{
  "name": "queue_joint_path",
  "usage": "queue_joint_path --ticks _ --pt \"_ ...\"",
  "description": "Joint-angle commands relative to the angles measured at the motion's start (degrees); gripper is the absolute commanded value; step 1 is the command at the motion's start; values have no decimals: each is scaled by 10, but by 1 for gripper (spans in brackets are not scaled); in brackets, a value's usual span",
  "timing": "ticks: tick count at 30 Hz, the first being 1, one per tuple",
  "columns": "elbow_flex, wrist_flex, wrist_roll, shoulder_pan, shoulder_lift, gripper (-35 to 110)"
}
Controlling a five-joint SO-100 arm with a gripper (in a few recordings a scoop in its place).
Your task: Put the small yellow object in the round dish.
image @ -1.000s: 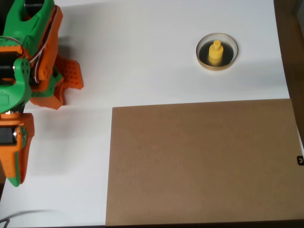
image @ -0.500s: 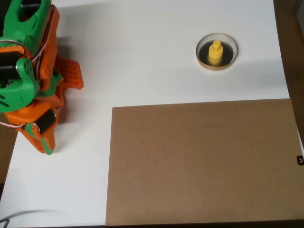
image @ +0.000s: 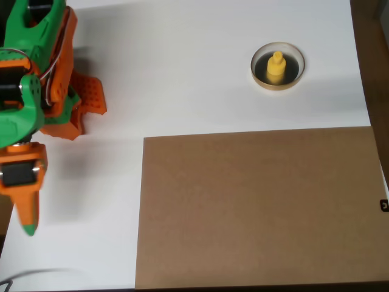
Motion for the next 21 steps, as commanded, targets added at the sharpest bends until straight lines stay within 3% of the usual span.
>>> queue_joint_path --ticks 1,21 --pt "-1 -29 132 48 18 7" --pt "-1 -30 112 24 18 1"
